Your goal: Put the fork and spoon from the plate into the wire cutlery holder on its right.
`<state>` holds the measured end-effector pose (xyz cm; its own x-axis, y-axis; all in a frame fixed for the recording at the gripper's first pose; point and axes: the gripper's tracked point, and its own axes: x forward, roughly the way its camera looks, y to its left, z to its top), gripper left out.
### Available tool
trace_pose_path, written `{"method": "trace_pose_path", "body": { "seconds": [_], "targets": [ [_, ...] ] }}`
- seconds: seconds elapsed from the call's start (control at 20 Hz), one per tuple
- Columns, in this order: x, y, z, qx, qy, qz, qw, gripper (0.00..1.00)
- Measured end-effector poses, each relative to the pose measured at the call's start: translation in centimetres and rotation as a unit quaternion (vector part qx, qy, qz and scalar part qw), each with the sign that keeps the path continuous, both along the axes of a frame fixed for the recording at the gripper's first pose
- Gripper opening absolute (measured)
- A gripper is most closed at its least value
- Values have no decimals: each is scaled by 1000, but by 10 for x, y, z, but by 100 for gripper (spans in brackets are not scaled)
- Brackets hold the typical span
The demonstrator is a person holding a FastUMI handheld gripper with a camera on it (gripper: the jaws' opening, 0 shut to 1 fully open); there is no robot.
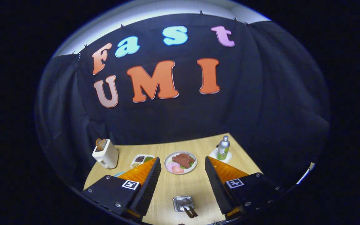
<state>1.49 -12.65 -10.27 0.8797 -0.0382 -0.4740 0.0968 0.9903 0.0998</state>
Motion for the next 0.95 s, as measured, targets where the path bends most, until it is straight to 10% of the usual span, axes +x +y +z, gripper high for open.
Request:
{"method": "trace_pose_path", "body": {
  "seconds": [0.5,0.95],
  "targets": [
    [-9,-26,105,-130,-204,-63,968,87],
    [-13,-14,141,-109,-270,-57,955,91]
  ]
}}
